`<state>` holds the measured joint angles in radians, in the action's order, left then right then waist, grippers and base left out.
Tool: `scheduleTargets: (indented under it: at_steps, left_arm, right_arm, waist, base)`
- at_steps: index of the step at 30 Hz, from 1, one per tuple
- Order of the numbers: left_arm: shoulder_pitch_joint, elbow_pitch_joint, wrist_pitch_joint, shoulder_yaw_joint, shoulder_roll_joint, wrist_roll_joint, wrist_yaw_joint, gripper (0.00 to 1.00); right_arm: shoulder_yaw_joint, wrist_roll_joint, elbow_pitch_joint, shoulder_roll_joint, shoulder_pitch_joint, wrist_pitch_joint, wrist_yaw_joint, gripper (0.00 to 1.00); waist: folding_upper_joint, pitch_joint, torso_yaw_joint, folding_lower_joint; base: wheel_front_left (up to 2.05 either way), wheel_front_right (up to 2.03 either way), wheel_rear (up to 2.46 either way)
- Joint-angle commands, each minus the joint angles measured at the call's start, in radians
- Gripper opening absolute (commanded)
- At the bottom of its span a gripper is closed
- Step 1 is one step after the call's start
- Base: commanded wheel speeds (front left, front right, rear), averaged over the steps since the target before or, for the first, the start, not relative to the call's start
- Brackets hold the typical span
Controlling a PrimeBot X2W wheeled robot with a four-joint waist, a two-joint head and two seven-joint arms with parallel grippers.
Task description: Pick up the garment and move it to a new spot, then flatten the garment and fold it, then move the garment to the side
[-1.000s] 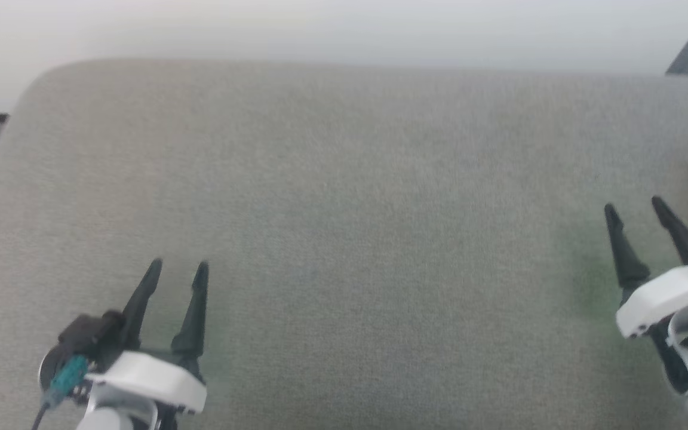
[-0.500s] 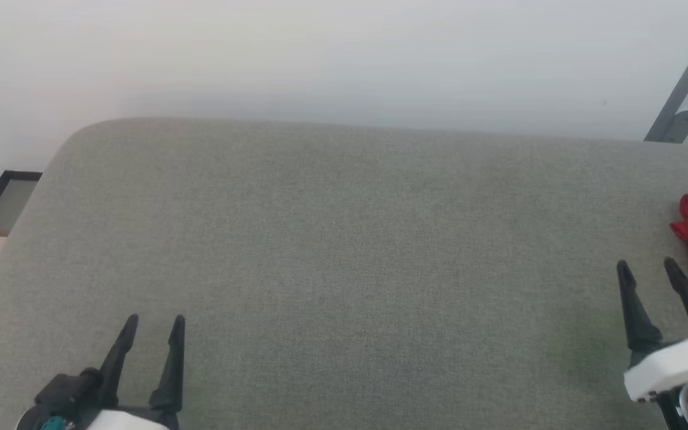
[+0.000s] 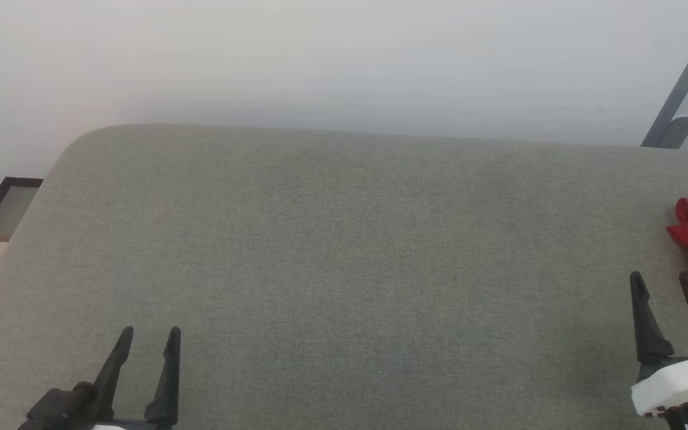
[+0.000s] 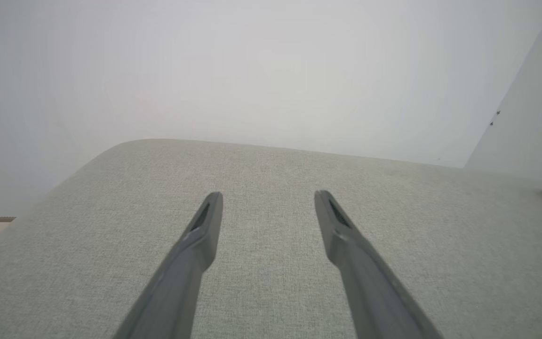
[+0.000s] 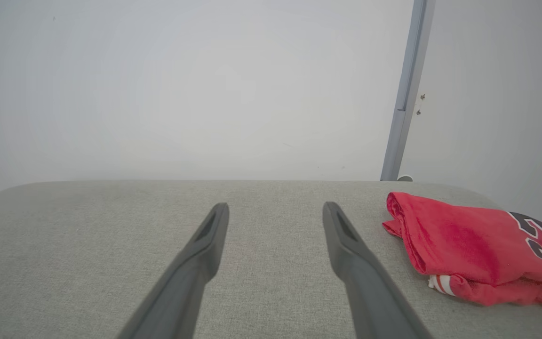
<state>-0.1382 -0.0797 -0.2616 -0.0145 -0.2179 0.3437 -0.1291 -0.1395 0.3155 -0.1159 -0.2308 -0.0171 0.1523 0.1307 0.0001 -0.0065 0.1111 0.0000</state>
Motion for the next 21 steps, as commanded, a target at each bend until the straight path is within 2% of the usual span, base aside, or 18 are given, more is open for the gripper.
scheduleTargets:
  at_steps: [1, 9, 10, 15, 21]
  left_arm:
    - [-0.005, 0.0, -0.004, -0.001, 0.001, 0.003, -0.001, 1.0]
    - [-0.004, 0.0, -0.004, -0.014, 0.012, 0.009, -0.001, 1.0]
    - [0.0, -0.004, 0.0, -0.011, 0.012, 0.01, 0.0, 0.0]
    - [-0.003, -0.035, 0.005, -0.004, 0.029, 0.025, 0.0, 0.0]
    - [0.018, -0.045, 0.033, -0.008, 0.037, 0.133, 0.0, 0.0]
  right_arm:
    - [-0.003, -0.007, 0.01, 0.007, -0.01, -0.004, 0.0, 1.0]
    - [0.002, 0.001, 0.022, 0.015, -0.01, -0.01, 0.0, 1.0]
    - [0.002, 0.002, 0.016, 0.012, -0.002, -0.009, 0.0, 0.0]
    - [0.005, 0.017, -0.018, 0.03, -0.011, -0.014, 0.0, 0.0]
    - [0.004, 0.125, -0.028, 0.042, 0.003, -0.038, 0.0, 0.0]
  waist:
    - [-0.0001, 0.001, 0.001, 0.0]
    - [-0.0001, 0.008, 0.002, 0.0]
    - [-0.0001, 0.009, 0.002, 0.0]
    - [-0.0001, 0.009, 0.001, 0.0]
    - [-0.0001, 0.009, -0.005, 0.0]
  base:
    - [0.0, 0.0, 0.0]
    - [0.0, 0.0, 0.0]
    - [0.0, 0.0, 0.0]
    - [0.0, 0.0, 0.0]
    - [0.0, 0.0, 0.0]
